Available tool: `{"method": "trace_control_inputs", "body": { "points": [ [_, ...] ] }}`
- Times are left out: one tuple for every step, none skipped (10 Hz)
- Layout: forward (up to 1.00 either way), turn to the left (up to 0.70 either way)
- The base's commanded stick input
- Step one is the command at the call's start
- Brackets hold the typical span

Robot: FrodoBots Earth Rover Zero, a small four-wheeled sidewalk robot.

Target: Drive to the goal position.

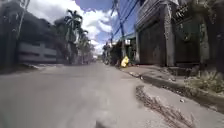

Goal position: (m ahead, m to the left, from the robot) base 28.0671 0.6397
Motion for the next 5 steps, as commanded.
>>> {"method": "trace_control_inputs", "body": {
  "points": [
    [1.0, 0.0],
    [1.0, 0.0],
    [1.0, 0.0],
    [1.0, 0.0],
    [1.0, 0.0]
  ]
}}
